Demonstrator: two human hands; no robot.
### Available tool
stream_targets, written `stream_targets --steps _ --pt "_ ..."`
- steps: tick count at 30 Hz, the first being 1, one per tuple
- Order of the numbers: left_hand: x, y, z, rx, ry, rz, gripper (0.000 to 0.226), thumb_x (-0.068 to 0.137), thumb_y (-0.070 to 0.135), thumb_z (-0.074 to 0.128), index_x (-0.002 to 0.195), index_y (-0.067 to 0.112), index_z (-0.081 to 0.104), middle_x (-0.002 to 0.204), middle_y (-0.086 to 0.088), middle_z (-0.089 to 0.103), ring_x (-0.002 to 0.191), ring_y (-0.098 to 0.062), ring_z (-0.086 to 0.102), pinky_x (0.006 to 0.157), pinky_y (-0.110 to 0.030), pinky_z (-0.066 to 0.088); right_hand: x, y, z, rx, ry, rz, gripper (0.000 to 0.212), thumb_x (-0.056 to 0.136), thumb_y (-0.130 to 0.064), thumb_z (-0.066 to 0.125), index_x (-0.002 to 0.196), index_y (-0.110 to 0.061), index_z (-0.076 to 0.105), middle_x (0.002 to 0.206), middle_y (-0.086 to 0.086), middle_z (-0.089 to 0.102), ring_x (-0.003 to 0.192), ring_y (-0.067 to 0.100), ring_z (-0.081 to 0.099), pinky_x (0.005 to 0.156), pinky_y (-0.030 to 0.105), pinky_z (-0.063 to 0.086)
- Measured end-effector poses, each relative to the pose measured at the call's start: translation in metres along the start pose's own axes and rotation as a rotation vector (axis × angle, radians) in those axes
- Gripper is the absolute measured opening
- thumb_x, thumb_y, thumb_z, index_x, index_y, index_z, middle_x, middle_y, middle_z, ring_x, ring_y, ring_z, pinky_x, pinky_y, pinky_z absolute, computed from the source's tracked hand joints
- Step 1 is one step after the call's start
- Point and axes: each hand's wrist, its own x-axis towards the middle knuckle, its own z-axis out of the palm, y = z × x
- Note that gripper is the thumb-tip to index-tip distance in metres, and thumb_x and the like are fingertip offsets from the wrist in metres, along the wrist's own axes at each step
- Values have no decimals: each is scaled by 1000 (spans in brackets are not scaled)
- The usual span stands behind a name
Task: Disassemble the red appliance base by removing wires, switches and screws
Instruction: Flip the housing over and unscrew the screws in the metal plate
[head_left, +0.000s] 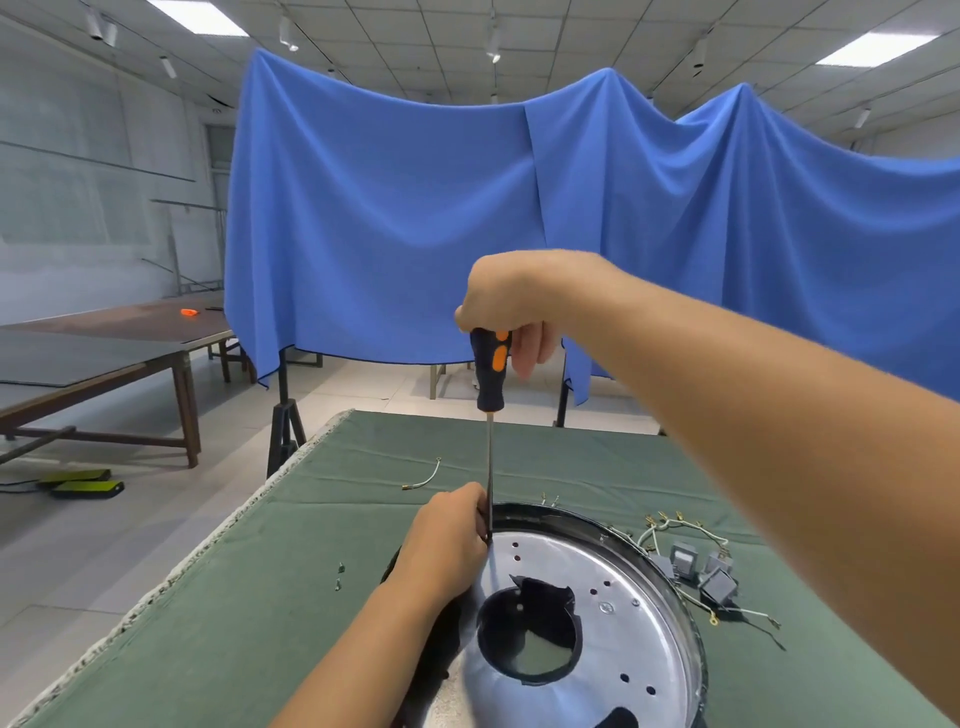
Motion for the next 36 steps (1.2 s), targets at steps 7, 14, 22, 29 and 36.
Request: stream_targets --steps 7,14,22,29,36 --pt "3 -2 2 -11 28 -20 31 72 0 41 85 18 62 78 4 67 85 -20 59 76 -36 49 -13 14 -6 143 -153 37 28 88 -33 65 103 -8 62 79 13 72 60 28 72 56 33 57" --pt "-3 1 -2 173 210 8 19 79 8 49 80 21 62 88 7 53 86 -18 52 63 -28 35 1 14 15 -168 282 77 25 94 -21 46 70 -15 42 66 2 49 55 17 44 50 26 28" --pt "-2 0 -2 264 32 -106 32 76 17 49 96 30 70 102 8 66 94 -23 61 72 -27 41 -14 30 5 170 -1 43 27 85 -33 62 97 -9 59 66 7 72 52 21 69 47 22 50" --pt "-4 -2 -2 314 16 -63 33 78 19 49 100 32 71 104 6 70 97 -22 62 78 -29 46 -6 28 16 112 199 20 22 92 -31 47 81 -12 51 61 6 66 42 18 58 48 22 42" --pt "-2 -6 1 310 16 -43 29 82 21 51 101 32 69 104 8 69 96 -22 62 76 -28 44 -12 34 11 185 66 55 29 74 -38 53 84 -11 57 53 3 69 44 21 66 50 23 46"
